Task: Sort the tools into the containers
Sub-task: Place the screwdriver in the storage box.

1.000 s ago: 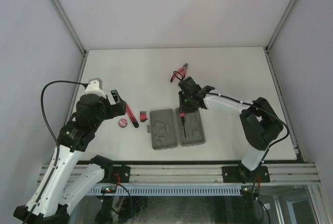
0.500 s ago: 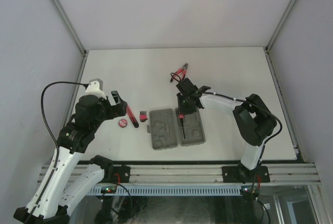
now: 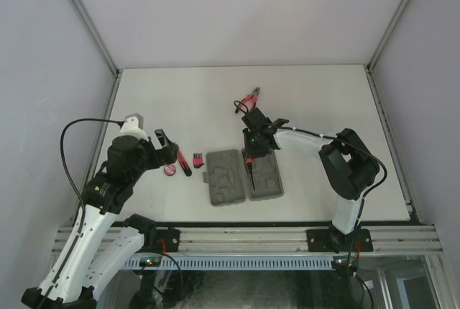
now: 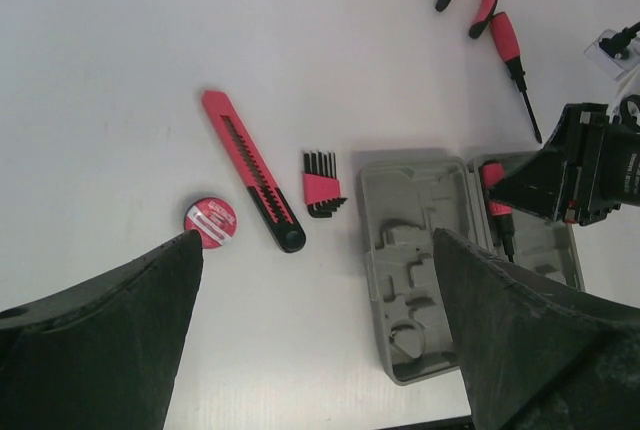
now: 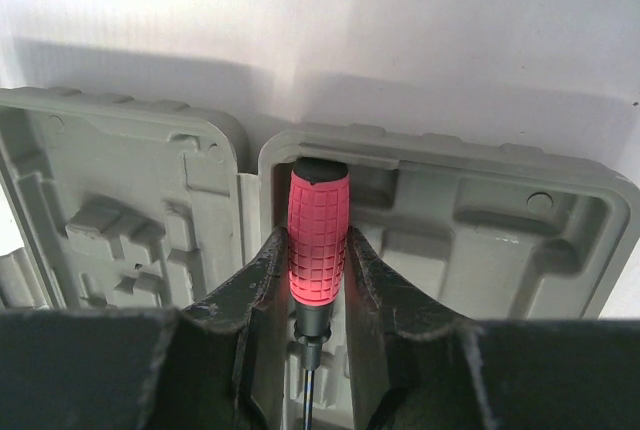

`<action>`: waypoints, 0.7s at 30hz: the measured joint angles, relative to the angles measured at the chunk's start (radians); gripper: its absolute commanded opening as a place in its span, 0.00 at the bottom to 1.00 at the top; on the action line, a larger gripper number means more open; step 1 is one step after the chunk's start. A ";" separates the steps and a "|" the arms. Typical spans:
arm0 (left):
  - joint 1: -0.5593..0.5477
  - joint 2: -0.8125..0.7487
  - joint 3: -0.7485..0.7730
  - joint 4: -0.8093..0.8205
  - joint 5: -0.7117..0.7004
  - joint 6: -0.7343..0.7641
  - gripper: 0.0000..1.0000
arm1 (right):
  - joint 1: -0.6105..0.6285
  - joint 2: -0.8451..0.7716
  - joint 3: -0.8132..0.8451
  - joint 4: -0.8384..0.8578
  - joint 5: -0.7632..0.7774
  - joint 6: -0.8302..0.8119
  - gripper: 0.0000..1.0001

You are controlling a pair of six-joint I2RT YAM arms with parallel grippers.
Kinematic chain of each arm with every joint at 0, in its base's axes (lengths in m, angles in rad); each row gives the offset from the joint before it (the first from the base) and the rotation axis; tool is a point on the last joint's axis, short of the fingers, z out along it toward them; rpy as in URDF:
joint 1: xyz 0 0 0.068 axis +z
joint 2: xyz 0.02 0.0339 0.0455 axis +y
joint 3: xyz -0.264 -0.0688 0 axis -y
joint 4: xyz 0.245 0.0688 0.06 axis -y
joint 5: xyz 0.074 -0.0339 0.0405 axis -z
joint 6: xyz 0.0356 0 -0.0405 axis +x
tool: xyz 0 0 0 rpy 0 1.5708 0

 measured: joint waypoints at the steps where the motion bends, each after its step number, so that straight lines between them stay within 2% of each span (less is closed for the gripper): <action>1: 0.000 -0.003 -0.018 0.008 0.012 -0.011 1.00 | 0.001 0.001 0.000 0.001 0.002 0.000 0.00; 10: 0.001 -0.027 -0.166 0.071 0.061 -0.117 1.00 | 0.003 0.001 0.000 0.001 0.007 0.000 0.00; 21: 0.002 -0.045 -0.191 0.088 0.020 -0.173 1.00 | 0.010 0.001 0.000 0.002 0.015 0.000 0.00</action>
